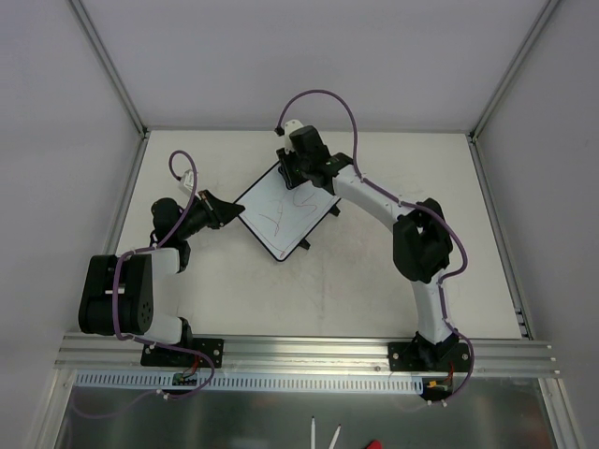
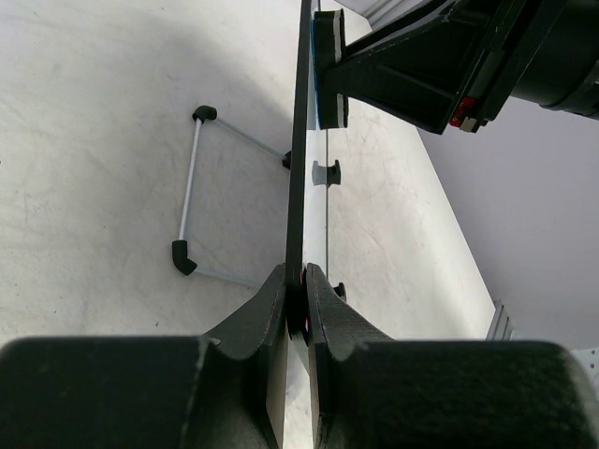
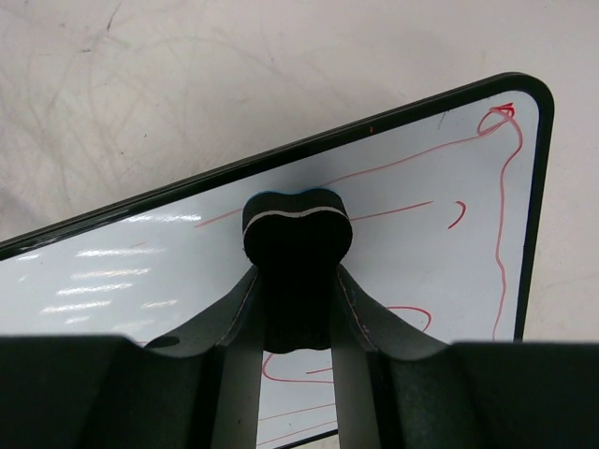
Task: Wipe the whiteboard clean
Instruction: Hold the whiteboard at the whiteboard stand.
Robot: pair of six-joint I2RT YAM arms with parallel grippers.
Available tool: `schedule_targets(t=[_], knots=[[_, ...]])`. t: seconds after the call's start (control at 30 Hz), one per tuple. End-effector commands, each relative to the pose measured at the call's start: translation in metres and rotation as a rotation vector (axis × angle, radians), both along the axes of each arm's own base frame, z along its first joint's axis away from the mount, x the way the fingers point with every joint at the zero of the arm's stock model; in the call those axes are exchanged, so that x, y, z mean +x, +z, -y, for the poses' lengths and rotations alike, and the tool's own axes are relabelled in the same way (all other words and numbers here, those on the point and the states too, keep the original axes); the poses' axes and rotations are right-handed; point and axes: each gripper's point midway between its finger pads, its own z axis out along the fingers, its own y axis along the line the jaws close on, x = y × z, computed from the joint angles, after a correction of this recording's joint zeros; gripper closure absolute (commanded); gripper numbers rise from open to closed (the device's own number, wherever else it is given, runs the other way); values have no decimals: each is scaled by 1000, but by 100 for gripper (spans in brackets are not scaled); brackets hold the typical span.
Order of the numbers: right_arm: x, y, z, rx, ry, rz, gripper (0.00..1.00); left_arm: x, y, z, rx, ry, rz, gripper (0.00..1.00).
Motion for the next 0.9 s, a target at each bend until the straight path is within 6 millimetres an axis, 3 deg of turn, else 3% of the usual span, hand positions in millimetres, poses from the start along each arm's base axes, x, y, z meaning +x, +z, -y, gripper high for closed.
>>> schedule_targets(t=[0.0, 0.27, 0.5, 0.87], knots=[[16, -2, 10, -41, -14, 27, 100, 6, 20, 0, 62, -13, 137, 100], [-14, 3, -18, -38, 111, 36, 100, 6, 21, 0, 61, -14, 139, 100], [-59, 13, -48, -24, 220, 38, 100, 5, 20, 0, 59, -14, 135, 100], [-124, 3, -73, -43, 355, -6, 100, 5, 22, 0, 60, -13, 138, 100]])
